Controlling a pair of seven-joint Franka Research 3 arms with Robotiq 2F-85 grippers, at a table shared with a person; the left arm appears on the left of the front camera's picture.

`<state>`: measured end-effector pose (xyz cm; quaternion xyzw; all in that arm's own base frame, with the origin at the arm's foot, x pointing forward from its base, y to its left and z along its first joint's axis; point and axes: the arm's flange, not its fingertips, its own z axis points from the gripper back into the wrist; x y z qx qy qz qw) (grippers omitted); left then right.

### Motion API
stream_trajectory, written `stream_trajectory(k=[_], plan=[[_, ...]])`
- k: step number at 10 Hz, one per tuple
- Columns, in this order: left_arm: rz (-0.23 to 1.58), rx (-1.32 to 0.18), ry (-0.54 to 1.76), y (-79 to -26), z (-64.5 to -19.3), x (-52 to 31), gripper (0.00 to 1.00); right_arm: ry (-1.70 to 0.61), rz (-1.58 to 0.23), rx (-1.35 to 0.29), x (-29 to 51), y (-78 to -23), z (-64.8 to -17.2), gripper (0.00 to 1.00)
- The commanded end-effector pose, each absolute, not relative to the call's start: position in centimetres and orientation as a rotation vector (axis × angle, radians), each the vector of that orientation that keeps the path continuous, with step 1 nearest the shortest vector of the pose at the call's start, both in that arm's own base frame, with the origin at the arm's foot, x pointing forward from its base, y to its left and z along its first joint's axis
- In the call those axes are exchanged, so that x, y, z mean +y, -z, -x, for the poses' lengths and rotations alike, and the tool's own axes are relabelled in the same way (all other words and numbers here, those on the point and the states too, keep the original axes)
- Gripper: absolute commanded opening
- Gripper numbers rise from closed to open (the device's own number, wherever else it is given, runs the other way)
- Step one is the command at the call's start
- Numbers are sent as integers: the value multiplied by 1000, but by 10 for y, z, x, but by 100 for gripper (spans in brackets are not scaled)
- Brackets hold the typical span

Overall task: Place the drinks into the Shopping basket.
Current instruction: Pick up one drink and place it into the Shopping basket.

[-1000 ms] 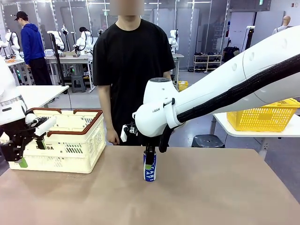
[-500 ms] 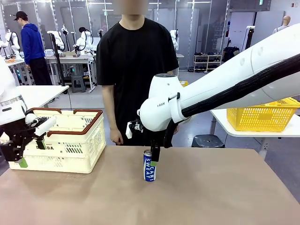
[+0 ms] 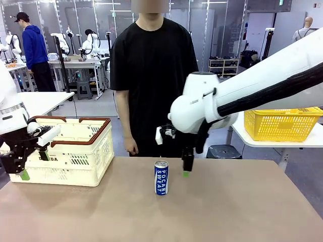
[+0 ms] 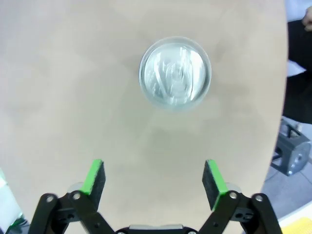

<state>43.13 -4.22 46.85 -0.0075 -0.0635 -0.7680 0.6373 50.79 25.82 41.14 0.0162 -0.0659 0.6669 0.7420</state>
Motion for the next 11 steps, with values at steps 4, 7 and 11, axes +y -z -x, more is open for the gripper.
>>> stream_trajectory(k=[4, 7, 11], plan=[[14, -144, 1750, -469, -428, -43, 100, -1364, -46, -164, 110, -432, -461, 100], [14, -144, 1750, -469, -428, -43, 100, -1275, -67, -200, 41, -436, -440, 100], [14, -144, 1750, -469, -428, -43, 100, -1251, -54, -188, 27, -435, -439, 100]])
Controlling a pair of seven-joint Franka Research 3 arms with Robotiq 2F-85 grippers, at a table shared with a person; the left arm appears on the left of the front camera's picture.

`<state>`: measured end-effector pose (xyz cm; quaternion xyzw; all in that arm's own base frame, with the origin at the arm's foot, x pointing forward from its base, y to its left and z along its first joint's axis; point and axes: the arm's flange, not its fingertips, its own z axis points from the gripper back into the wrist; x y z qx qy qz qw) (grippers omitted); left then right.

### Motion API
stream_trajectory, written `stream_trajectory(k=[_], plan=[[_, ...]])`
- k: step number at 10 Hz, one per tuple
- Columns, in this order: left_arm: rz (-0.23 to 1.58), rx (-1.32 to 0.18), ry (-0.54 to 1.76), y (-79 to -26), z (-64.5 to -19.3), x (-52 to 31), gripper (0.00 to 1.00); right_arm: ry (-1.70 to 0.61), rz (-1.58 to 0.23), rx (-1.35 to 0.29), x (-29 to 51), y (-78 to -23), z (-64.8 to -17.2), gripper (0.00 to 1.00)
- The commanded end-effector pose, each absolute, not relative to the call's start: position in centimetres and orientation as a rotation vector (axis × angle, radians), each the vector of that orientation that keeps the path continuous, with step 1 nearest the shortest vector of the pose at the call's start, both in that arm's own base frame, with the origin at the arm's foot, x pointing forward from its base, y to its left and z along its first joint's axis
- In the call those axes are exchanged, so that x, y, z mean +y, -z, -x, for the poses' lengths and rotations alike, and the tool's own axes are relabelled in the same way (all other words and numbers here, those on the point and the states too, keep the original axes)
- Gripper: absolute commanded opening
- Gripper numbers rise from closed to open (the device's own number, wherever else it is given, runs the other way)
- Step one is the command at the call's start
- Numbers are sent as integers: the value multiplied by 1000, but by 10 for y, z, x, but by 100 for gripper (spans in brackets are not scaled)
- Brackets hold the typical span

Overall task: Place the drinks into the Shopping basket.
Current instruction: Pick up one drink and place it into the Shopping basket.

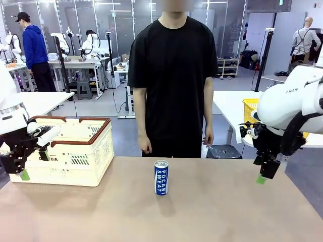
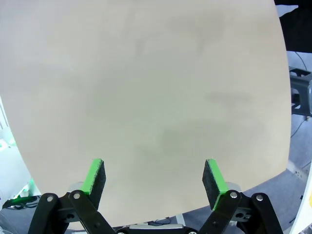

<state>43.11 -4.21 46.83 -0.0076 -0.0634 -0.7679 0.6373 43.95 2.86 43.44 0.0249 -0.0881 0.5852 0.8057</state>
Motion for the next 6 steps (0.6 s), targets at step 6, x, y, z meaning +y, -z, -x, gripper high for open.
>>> stream_trajectory(k=[6], plan=[[50, -229, 1905, -477, -420, -90, 100, -1251, -54, -188, 27, -435, -439, 100]])
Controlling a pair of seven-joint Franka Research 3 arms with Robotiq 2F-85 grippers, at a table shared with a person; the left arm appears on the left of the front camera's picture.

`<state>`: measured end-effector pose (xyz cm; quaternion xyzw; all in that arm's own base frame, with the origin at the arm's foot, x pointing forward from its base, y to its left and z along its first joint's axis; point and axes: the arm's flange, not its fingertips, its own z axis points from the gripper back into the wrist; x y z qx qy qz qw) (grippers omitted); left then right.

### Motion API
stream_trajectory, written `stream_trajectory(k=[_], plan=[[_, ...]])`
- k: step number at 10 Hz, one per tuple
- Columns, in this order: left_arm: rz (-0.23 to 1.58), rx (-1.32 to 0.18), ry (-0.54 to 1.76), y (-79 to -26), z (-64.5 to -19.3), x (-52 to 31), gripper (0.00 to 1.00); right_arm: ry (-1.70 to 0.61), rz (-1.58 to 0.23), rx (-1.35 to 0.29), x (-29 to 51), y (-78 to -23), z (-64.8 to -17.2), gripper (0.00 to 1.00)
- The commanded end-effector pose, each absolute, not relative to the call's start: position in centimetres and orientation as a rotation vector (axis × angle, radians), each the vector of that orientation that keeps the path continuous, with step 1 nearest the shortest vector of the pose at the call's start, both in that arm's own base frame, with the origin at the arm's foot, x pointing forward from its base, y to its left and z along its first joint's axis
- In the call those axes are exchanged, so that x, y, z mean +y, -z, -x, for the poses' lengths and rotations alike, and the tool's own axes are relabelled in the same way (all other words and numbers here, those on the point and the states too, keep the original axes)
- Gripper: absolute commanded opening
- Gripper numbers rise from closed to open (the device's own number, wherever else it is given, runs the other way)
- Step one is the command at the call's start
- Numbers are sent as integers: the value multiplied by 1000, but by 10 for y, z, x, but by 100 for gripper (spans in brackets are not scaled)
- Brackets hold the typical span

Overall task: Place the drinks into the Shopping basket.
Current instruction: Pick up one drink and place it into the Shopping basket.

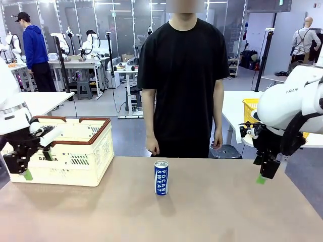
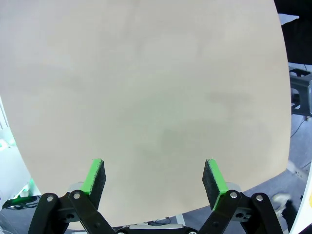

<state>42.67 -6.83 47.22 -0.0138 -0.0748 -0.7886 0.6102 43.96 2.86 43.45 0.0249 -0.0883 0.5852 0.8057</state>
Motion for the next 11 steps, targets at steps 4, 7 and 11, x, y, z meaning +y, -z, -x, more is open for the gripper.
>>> stream_trajectory(k=[4, 7, 11], plan=[[67, -296, 2156, -506, -437, -223, 100, -1251, -54, -188, 27, -435, -439, 100], [-15, -291, 2247, -504, -494, -324, 100, -1251, -54, -188, 27, -435, -439, 100], [45, -207, 2311, -474, -519, -390, 100, -1251, -54, -188, 27, -435, -439, 100]])
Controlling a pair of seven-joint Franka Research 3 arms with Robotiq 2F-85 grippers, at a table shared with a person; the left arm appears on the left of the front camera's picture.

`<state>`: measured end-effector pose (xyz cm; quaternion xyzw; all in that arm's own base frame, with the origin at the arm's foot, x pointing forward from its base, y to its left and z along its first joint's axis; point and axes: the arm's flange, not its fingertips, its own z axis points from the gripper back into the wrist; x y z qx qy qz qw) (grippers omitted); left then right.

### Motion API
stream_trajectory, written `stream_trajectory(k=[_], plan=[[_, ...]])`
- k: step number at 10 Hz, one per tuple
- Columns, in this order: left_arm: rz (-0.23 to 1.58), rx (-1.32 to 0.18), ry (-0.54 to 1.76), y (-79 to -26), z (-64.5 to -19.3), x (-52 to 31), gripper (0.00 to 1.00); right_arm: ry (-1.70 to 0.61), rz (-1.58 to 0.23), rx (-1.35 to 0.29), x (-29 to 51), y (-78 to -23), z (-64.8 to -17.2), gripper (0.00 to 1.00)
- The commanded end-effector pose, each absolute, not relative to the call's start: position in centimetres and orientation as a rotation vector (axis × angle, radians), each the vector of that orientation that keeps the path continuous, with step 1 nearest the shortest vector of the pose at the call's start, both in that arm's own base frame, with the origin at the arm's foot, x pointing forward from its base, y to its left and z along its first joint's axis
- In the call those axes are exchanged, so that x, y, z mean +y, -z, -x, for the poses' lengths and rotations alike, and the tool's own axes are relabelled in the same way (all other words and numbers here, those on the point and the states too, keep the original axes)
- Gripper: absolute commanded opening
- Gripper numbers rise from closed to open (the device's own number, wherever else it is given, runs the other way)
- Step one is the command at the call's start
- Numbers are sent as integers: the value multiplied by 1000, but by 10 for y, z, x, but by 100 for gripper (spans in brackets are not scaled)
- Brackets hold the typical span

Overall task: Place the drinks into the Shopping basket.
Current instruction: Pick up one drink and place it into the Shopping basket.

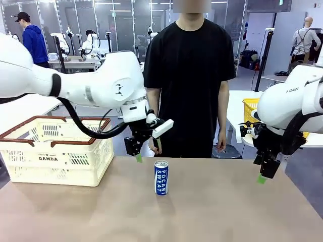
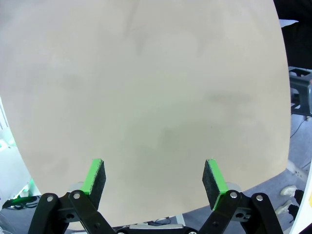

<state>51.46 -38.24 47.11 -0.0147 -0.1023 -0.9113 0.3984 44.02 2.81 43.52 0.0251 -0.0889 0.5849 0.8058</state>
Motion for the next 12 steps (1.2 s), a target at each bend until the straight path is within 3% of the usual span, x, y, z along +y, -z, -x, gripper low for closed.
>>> stream_trajectory(k=[1, 12], plan=[[51, -186, 2322, -464, -520, -400, 100, -1251, -54, -188, 27, -435, -439, 100], [-14, -168, 2369, -418, -533, -433, 100, -1251, -54, -188, 27, -435, -439, 100]])
